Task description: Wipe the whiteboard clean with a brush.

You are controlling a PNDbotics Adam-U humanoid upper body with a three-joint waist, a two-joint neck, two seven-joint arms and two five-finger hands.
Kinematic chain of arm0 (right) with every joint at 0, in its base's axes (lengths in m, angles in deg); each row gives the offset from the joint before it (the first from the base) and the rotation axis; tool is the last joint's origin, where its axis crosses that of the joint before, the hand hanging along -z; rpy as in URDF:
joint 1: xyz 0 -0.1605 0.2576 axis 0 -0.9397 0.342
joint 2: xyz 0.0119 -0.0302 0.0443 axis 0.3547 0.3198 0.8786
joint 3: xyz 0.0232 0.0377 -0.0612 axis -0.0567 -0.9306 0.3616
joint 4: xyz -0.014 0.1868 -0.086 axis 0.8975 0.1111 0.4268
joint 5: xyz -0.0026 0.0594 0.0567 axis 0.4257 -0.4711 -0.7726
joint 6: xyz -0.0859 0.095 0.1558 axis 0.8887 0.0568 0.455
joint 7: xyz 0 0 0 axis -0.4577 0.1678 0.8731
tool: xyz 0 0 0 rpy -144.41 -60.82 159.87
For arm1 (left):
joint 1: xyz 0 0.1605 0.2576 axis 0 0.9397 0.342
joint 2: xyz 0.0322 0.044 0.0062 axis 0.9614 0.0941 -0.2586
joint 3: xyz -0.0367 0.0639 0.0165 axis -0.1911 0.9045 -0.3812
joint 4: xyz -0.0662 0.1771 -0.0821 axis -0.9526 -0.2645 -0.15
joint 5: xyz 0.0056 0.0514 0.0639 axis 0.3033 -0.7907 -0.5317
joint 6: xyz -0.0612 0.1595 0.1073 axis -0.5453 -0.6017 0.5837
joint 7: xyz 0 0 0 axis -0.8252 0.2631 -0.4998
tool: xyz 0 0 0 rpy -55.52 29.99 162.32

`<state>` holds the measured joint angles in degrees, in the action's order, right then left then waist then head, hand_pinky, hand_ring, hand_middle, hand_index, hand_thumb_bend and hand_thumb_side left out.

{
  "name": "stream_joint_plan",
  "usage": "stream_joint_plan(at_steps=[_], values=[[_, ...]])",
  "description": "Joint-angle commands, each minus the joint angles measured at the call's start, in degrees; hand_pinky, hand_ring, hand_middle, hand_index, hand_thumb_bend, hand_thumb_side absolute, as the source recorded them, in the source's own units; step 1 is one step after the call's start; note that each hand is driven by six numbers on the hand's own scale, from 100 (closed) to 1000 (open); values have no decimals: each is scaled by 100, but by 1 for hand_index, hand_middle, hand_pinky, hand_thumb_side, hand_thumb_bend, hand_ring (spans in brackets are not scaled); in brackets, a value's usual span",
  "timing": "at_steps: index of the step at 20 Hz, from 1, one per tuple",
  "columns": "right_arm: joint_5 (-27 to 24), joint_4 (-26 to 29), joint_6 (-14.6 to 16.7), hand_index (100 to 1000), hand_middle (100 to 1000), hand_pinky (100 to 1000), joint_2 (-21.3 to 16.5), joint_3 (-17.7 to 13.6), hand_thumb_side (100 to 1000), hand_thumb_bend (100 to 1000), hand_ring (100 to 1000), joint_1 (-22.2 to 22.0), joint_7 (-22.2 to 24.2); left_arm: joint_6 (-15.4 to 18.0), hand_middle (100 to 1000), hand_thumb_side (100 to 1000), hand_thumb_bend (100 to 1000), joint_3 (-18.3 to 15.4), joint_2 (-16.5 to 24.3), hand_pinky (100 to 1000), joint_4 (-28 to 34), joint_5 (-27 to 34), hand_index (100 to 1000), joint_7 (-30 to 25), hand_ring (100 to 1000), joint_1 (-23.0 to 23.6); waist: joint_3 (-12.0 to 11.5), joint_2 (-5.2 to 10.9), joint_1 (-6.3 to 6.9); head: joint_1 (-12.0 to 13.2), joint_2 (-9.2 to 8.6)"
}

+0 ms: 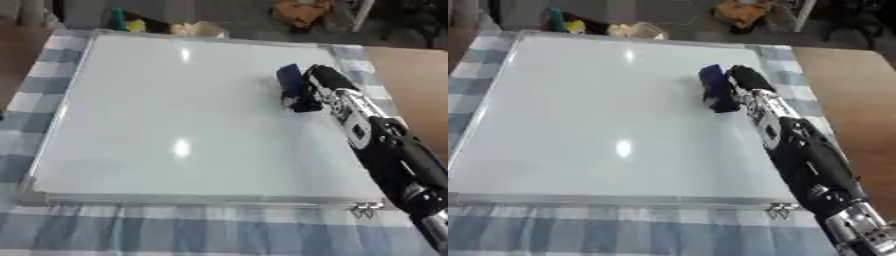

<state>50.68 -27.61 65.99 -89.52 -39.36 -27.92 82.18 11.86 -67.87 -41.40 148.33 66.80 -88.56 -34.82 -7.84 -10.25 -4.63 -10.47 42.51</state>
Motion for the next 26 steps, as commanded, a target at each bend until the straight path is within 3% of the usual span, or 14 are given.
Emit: stream_joint_plan(at_steps=[1, 14, 20, 26], values=[[115, -41, -54, 304, 503, 544, -198, -66, 479, 100, 529, 104, 11, 8, 569, 950, 663, -46, 84, 545, 92, -21, 691, -3, 512, -95, -7, 68, 23, 10, -9], [402, -202, 41, 271, 523, 580, -241, -81, 567, 100, 554, 187, 567, 2, 569, 950, 665, -40, 94, 545, 89, -29, 690, -13, 511, -94, -12, 84, 2, 34, 19], [474, -189, 97, 278, 541, 595, -245, -84, 656, 206, 585, 204, 735, 1, 569, 950, 664, -40, 96, 545, 88, -31, 690, -16, 510, -96, -11, 88, -6, 45, 26], [568, -204, 115, 280, 551, 606, -253, -86, 719, 199, 599, 221, 837, -2, 568, 951, 664, -43, 98, 546, 84, -35, 690, -19, 510, -88, -7, 95, -17, 50, 40]])
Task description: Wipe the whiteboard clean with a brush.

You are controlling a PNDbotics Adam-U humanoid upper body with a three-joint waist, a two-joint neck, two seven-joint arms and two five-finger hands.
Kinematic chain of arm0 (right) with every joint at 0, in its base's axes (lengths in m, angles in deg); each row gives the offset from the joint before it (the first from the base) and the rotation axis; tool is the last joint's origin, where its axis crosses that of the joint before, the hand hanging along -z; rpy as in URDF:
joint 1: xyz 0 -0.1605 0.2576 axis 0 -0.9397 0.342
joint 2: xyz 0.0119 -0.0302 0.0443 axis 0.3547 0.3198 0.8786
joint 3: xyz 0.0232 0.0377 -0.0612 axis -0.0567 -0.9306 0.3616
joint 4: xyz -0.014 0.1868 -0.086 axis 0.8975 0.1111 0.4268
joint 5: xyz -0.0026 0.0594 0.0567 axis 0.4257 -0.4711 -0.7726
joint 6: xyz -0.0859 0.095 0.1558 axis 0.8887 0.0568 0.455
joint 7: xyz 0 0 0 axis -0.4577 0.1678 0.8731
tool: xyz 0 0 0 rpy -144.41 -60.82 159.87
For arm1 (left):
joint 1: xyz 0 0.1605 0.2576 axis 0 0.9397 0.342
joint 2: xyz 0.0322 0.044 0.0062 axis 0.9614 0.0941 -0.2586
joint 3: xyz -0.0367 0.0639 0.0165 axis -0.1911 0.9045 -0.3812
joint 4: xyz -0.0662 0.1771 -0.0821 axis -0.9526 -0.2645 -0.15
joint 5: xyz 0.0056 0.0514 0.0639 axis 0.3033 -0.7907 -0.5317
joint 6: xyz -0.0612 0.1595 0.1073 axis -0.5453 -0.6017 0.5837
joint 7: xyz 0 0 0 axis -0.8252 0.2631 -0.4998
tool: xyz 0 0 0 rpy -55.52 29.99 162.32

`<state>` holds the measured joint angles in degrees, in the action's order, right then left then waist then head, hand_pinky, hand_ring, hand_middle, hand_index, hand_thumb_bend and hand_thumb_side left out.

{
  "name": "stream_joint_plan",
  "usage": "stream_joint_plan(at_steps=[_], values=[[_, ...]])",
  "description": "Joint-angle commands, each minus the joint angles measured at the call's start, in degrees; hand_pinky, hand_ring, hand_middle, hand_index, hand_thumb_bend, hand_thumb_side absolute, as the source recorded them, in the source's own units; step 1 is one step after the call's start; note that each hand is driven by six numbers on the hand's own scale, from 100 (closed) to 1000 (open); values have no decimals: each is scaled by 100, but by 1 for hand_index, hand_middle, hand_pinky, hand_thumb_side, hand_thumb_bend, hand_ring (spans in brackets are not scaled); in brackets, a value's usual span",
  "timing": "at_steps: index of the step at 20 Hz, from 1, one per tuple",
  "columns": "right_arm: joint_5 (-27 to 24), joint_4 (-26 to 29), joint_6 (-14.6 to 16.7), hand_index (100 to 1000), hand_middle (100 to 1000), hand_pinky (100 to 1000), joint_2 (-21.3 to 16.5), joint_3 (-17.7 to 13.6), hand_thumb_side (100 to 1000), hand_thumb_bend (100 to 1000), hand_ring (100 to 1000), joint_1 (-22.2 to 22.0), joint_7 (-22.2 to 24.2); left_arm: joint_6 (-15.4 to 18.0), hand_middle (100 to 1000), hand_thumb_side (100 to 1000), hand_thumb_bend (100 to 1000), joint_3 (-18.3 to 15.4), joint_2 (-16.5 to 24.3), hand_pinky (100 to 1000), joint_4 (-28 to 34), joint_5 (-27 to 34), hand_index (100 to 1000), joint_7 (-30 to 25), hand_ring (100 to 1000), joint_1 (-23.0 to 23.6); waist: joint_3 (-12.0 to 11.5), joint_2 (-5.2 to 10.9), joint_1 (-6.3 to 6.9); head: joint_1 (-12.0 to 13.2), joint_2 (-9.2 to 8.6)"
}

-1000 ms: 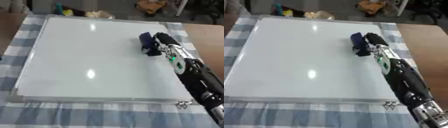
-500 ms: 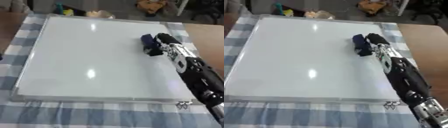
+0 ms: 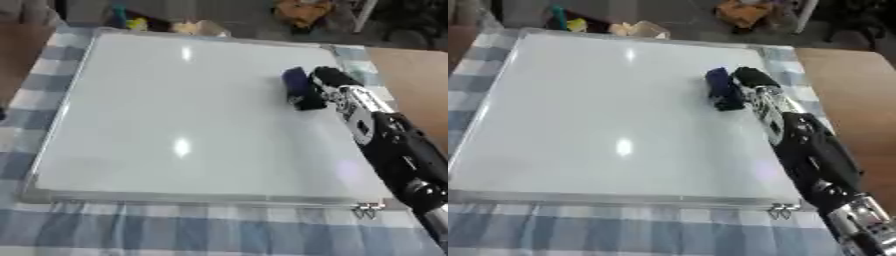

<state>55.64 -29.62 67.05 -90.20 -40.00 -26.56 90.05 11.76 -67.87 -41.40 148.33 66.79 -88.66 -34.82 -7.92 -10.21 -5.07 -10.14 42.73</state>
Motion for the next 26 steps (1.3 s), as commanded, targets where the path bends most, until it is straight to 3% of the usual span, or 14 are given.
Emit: stream_joint_plan(at_steps=[1, 8, 26], values=[[87, -10, 10, 280, 552, 608, -188, -26, 728, 204, 600, 87, 66, 7, 568, 951, 664, -45, 98, 546, 83, -35, 690, -9, 510, -86, 1, 93, 26, 16, 19], [112, -31, 54, 312, 558, 614, -196, -32, 717, 276, 606, 91, 195, 4, 568, 951, 665, -47, 99, 546, 82, -36, 690, -11, 510, -79, 10, 106, 19, 22, 26], [141, -115, 9, 346, 562, 624, -232, -84, 688, 261, 612, 53, 360, -1, 567, 951, 667, -53, 101, 546, 83, -37, 689, -8, 508, -63, 36, 116, -2, 44, 40]])
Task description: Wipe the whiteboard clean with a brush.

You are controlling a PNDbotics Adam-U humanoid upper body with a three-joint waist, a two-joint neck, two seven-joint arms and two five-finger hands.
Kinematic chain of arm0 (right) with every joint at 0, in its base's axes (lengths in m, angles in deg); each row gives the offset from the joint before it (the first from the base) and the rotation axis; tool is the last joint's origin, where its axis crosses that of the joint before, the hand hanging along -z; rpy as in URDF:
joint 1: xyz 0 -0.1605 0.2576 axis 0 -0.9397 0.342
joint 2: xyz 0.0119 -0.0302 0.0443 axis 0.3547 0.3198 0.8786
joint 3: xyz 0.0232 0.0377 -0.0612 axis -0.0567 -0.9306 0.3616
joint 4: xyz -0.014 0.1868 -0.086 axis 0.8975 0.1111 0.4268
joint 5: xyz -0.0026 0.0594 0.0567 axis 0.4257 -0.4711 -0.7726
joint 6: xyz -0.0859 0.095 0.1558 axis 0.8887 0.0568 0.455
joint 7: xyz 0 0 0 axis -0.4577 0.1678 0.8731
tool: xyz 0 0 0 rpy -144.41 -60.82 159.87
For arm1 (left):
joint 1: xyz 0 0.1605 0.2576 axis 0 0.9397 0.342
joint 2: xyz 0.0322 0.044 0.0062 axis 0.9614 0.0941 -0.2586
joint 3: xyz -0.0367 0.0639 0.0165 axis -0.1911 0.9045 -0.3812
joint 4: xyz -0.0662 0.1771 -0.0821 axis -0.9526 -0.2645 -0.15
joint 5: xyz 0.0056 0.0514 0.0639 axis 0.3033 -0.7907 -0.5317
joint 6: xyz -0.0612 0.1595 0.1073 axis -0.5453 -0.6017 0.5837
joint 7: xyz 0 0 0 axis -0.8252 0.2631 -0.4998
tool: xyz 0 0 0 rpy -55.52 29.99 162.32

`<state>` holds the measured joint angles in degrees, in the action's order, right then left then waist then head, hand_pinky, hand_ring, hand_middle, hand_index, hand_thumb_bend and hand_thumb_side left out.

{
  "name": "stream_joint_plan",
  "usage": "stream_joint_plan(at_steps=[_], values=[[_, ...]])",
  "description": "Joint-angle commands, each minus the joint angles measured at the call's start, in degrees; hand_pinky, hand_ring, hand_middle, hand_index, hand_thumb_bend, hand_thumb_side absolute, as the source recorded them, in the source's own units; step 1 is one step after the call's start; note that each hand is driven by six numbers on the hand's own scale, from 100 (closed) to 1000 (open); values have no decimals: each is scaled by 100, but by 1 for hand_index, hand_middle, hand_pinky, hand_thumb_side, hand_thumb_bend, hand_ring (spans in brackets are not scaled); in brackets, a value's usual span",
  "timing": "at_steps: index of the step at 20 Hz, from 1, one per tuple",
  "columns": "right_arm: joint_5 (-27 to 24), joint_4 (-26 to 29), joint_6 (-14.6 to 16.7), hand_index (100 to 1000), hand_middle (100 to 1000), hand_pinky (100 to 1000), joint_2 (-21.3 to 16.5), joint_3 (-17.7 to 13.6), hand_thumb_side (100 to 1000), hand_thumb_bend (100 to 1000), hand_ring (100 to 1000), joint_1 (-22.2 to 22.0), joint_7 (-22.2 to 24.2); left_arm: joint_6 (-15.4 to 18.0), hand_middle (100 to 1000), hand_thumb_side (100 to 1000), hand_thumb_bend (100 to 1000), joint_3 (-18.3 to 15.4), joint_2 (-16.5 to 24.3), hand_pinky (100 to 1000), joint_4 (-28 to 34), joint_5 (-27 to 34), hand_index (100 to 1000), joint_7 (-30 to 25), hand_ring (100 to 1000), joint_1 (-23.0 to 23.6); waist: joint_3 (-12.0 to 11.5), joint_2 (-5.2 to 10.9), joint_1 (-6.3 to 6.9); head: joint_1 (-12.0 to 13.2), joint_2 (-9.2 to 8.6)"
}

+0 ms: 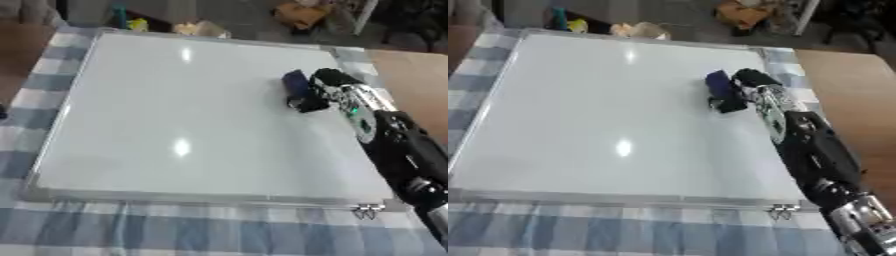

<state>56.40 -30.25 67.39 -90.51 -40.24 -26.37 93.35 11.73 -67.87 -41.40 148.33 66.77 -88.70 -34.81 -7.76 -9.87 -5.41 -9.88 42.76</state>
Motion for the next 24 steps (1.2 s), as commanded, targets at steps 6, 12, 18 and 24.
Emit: stream_joint_plan(at_steps=[6, 12, 18, 24], values=[[60, -133, -93, 342, 554, 622, -271, -118, 620, 201, 604, -13, 13, 1, 567, 951, 667, -53, 100, 547, 81, -39, 689, -5, 508, -56, 61, 86, 26, 34, 45], [60, -162, -159, 333, 533, 613, -290, -135, 545, 173, 588, -42, -71, 4, 567, 951, 667, -57, 101, 547, 81, -38, 688, -1, 507, -56, 55, 89, 35, 38, 45], [71, -187, -183, 329, 527, 613, -297, -137, 519, 160, 583, -57, -88, 5, 566, 951, 666, -55, 101, 547, 81, -37, 688, -2, 506, -56, 51, 90, 34, 44, 53], [65, -229, -204, 329, 527, 614, -324, -163, 516, 152, 584, -70, -66, 4, 566, 951, 666, -54, 102, 547, 80, -40, 688, -3, 506, -57, 67, 95, 28, 57, 59]])
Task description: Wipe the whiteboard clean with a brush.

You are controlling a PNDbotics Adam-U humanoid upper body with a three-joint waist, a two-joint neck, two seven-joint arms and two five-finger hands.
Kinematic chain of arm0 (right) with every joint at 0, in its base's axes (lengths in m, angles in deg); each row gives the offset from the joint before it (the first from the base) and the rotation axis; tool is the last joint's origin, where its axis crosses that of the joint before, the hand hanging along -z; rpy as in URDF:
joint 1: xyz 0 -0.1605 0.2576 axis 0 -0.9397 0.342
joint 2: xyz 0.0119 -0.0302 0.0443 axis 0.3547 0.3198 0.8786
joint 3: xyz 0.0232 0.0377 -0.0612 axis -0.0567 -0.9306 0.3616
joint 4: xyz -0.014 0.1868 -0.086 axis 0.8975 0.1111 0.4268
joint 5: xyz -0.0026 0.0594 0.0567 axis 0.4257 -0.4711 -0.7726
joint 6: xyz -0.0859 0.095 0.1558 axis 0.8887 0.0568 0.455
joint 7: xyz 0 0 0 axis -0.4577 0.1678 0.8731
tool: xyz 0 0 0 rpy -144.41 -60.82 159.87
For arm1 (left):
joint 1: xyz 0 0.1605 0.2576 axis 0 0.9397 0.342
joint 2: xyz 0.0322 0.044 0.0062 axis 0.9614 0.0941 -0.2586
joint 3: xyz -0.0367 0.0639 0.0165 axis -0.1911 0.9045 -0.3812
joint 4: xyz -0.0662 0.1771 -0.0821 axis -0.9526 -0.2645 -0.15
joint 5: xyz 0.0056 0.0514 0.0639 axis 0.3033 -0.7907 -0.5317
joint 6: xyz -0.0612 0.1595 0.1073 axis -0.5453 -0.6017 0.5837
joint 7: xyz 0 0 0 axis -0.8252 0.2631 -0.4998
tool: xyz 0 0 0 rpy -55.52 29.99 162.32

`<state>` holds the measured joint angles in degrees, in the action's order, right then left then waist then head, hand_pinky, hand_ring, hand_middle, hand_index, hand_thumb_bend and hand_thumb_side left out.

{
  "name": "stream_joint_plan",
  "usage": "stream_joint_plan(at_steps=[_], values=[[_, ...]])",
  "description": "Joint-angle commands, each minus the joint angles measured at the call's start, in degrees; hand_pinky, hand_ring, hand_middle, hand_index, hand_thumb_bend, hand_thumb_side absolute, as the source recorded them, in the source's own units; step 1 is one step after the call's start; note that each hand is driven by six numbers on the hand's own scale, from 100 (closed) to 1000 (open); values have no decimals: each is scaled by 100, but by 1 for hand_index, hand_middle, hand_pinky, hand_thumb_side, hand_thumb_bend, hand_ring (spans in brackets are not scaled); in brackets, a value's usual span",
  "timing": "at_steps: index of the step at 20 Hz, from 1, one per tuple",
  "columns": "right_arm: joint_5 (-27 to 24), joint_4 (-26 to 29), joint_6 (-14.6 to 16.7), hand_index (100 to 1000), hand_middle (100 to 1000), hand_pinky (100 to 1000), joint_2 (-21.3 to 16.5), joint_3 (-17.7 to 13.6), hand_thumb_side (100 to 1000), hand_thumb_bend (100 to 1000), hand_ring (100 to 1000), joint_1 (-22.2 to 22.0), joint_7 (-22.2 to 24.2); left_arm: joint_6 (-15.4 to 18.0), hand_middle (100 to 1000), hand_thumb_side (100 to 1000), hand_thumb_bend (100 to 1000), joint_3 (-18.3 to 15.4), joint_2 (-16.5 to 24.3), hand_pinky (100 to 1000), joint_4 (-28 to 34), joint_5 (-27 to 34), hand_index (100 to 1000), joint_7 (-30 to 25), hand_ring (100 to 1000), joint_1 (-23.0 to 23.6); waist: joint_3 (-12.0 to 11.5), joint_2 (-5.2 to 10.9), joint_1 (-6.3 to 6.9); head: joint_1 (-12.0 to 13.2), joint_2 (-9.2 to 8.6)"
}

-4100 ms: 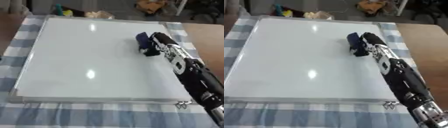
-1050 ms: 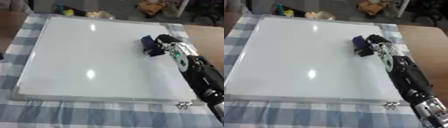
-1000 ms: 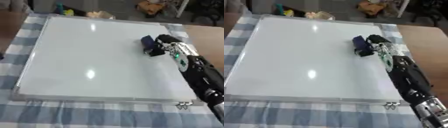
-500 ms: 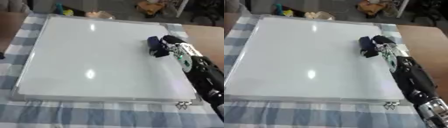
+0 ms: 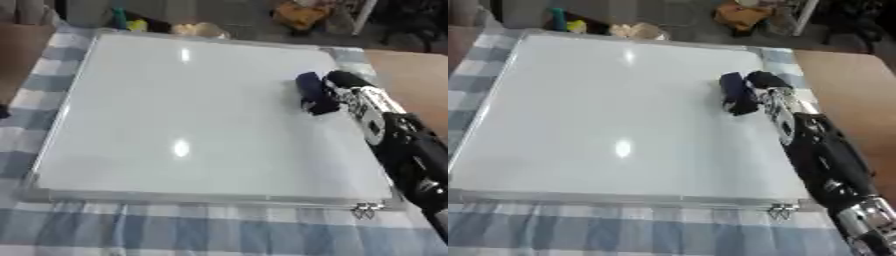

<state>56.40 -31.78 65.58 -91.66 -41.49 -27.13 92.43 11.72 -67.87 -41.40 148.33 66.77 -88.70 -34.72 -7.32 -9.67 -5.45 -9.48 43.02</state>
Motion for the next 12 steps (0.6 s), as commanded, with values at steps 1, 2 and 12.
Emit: stream_joint_plan(at_steps=[1, 2, 12], values=[[60, -79, -24, 329, 526, 614, -214, -43, 516, 151, 584, 7, 28, 4, 566, 951, 666, -54, 103, 547, 80, -40, 688, -3, 506, -66, 24, 78, 31, 20, 33], [55, -80, -23, 329, 526, 614, -218, -45, 516, 150, 584, 7, 29, 4, 566, 951, 666, -53, 104, 547, 79, -40, 688, -4, 506, -66, 24, 79, 30, 23, 34], [73, 63, 101, 329, 526, 615, -174, 53, 514, 150, 583, 41, 94, 5, 566, 951, 665, -56, 102, 547, 81, -38, 688, -2, 505, -64, -7, 87, 32, 25, 35]])
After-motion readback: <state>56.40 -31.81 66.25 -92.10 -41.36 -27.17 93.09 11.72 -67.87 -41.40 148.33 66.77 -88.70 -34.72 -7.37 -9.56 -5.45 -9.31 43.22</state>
